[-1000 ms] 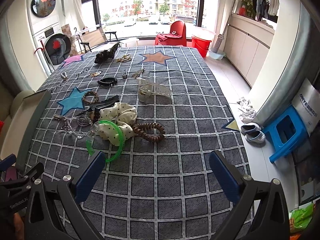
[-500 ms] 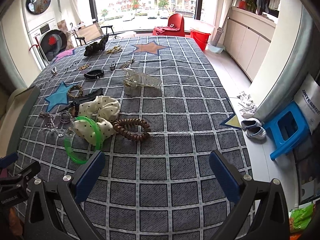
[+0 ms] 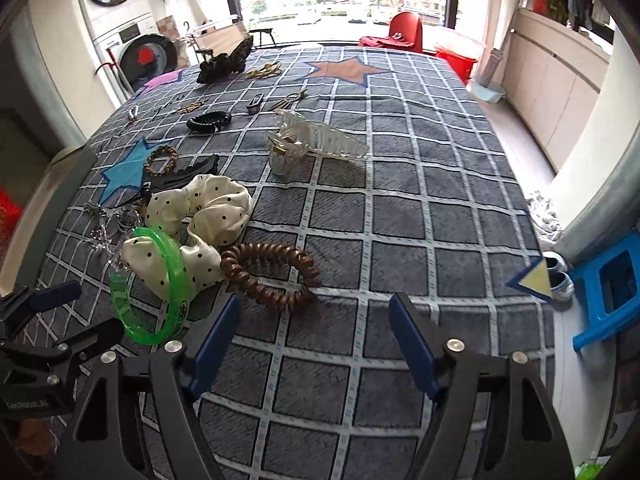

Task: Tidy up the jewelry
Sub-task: 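Grasp the green bangle with the left tool while the right tool grasps the brown coiled hair tie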

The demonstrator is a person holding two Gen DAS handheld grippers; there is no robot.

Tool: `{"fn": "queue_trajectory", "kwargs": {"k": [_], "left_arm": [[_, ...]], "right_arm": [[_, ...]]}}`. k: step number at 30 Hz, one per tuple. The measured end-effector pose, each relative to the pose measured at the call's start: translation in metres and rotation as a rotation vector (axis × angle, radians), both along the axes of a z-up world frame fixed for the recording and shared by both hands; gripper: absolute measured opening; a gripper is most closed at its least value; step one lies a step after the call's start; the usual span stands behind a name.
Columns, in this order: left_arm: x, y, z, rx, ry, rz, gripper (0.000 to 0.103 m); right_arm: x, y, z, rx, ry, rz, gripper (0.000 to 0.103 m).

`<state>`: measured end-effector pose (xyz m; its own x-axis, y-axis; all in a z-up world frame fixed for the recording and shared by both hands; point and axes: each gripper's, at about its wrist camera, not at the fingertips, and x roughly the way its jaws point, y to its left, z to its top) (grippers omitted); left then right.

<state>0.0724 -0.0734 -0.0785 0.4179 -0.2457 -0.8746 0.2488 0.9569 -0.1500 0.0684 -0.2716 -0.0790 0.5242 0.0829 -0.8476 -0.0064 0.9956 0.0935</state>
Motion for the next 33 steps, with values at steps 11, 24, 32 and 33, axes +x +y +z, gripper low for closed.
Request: {"fn": "queue_trajectory", "kwargs": {"k": [11,24,32,33], "left_arm": [[0.01,-0.018,-0.001,0.006,-0.005,-0.012,0.078],[0.011,-0.02,0.001,-0.013,-0.007,-0.015,0.009],[-0.006,-0.012,0.014,-0.055,-0.027,-0.033,0.009],[-0.008,-0.011,0.017,-0.06,-0.032,-0.035,0.009]], "right_arm": [[0.017,-0.001,-0.006,-0.019,-0.023,0.067,0.034],[0.008,-0.009,-0.004,0.056,-0.031,0.025,0.012],[-0.009,-0.013,0.009,0.109,-0.04,-0.005,0.012],[-0.011,-0.013,0.011,0.116,-0.042,-0.009,0.012]]}}
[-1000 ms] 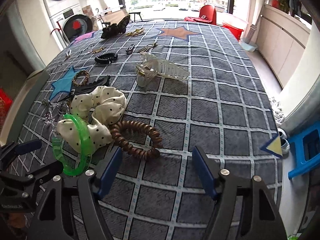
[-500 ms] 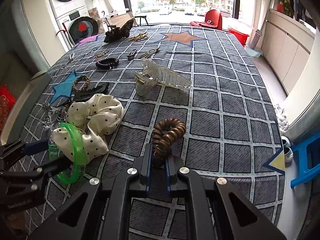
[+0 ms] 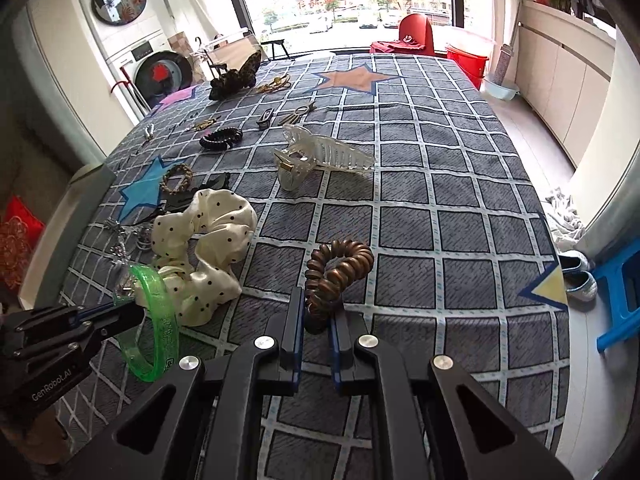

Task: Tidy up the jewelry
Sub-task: 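Grasp the green bangle with the left tool while the right tool grasps the brown coiled hair tie, then carry the green bangle and brown hair tie into the white tray and release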

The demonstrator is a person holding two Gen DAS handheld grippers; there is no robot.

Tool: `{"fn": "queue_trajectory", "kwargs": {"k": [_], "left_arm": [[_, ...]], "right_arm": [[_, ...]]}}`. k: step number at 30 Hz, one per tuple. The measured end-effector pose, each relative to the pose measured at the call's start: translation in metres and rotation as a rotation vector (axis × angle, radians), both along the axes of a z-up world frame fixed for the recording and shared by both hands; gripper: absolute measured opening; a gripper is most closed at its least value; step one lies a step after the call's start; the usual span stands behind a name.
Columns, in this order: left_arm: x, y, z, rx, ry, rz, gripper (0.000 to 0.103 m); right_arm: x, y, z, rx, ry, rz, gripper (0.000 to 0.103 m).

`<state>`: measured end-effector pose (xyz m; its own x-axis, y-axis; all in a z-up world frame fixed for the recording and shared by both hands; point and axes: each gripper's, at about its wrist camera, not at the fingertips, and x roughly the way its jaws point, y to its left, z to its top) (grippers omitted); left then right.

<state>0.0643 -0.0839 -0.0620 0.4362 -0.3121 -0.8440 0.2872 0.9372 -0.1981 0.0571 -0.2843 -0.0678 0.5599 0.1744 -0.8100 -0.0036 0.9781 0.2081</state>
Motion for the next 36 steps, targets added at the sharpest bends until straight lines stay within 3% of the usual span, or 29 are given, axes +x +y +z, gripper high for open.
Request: {"fn": "queue_trajectory", "kwargs": {"k": [9,16,26,36], "left_arm": [[-0.02,0.035,0.03,-0.041,-0.055,0.035,0.009],[-0.028,0.087,0.057,-0.069,-0.12,0.114,0.009],[-0.02,0.191,0.076,-0.034,-0.184,0.295,0.009],[0.052,0.291,0.058,0.059,-0.14,0.494,0.009]], "right_arm": [[-0.017,0.022,0.031,0.006,-0.038,0.035,0.012],[-0.014,0.07,0.061,-0.007,-0.082,0.124,0.012],[0.016,0.192,0.096,-0.017,-0.128,0.349,0.012],[0.092,0.317,0.092,0.021,-0.098,0.531,0.012]]}}
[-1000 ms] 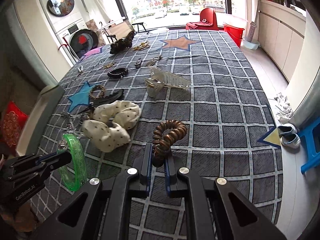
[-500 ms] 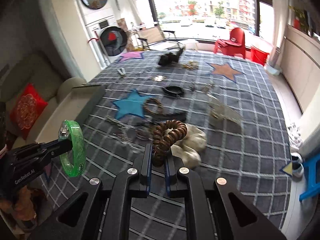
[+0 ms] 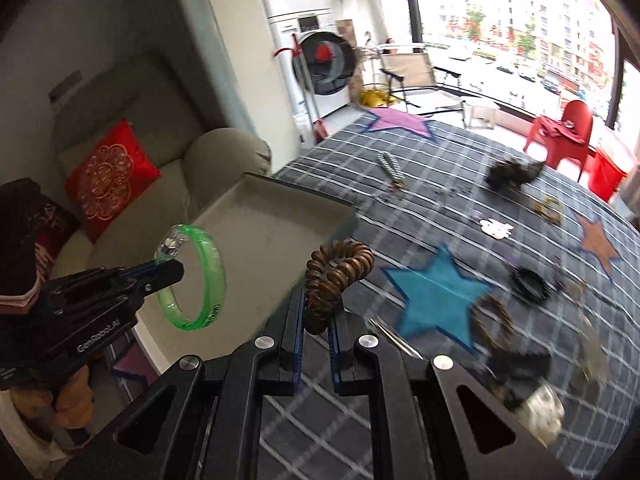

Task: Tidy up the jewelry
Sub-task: 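Carry the green bangle and brown hair tie into the white tray and release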

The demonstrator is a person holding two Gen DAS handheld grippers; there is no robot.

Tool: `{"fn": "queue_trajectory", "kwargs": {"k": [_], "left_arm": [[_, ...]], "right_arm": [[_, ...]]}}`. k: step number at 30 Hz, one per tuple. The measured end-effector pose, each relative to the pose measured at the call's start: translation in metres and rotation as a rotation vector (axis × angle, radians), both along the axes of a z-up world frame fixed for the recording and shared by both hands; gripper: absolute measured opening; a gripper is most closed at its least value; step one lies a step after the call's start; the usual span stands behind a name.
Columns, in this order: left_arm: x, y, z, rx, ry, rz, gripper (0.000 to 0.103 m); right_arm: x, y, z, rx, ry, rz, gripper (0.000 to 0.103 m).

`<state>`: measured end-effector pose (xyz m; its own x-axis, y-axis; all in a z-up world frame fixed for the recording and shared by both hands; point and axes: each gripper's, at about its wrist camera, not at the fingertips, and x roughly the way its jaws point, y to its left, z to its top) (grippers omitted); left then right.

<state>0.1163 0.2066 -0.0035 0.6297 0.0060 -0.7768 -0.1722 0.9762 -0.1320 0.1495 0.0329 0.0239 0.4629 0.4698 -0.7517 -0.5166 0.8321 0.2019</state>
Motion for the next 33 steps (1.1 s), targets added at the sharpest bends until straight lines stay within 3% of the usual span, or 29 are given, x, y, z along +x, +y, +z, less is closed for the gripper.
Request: {"fn": "queue_trajectory", "kwargs": {"k": [7,13,23,29,32,33], "left_arm": [[0.062,0.038,-0.044,0.015,0.131,0.068,0.009],[0.093,0.046,-0.085,0.022,0.255,0.079,0.01],[0.096,0.032,-0.082,0.125,0.234,0.053,0.01],[0.1,0.036,-0.081,0.128,0.236,0.058,0.01],[0.098,0.034,-0.081,0.141,0.236,0.057,0.013],[0.098,0.033,-0.081,0.147,0.237,0.06,0.015]], "right_arm": [[0.063,0.063,-0.029,-0.012,0.053,0.06,0.011],[0.1,0.088,-0.066,-0.02,0.13,0.052,0.011],[0.12,0.097,-0.101,-0.046,0.217,0.033,0.012],[0.118,0.096,-0.1,-0.073,0.198,0.036,0.014],[0.117,0.096,-0.097,-0.061,0.195,0.047,0.032],[0.115,0.096,-0.094,-0.064,0.182,0.046,0.044]]}}
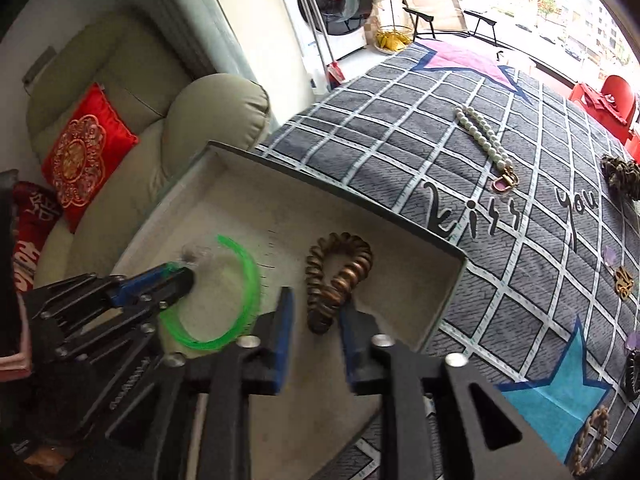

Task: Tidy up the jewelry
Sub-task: 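Carry the green bangle and brown hair tie into the white tray and release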

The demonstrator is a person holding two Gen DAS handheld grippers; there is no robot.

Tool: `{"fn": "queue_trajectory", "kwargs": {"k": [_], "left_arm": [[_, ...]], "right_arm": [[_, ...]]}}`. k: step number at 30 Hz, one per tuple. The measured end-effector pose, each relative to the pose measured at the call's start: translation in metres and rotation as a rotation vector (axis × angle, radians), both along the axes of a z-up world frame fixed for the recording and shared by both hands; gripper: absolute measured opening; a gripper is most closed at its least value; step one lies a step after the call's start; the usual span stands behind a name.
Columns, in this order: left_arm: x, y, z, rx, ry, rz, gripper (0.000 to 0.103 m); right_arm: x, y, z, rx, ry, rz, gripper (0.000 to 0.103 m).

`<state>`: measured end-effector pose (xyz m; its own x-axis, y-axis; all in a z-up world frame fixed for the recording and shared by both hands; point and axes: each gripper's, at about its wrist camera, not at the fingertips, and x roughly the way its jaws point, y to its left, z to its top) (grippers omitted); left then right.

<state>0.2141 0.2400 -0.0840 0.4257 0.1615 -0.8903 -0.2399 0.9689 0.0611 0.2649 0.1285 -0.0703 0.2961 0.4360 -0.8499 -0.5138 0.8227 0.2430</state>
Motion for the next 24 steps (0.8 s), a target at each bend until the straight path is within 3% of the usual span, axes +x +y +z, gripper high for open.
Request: {"fn": "queue_trajectory", "kwargs": {"k": [1,3,13,24], "left_arm": [[0.0,-0.001,0.0,0.006,0.004,0.001,0.015],[0.0,-0.001,0.0,0.008,0.007,0.005,0.015],[-0.008,-0.006,0.007,0.059,-0.013,0.021,0.015],[-0.015,-0.011,0.009,0.046,-0.032,0.001,0.015]], "right_arm": [[-0.002,0.0,0.003,-0.007,-0.018,-0.003,0.055],[-0.005,-0.002,0.011,-0.014,-0.052,-0.007,0.059],[-0.022,-0.042,0.034,0.027,-0.073,-0.077,0.06],[-0.072,-0.086,0.047,0.06,-0.068,-0.134,0.06]]}}
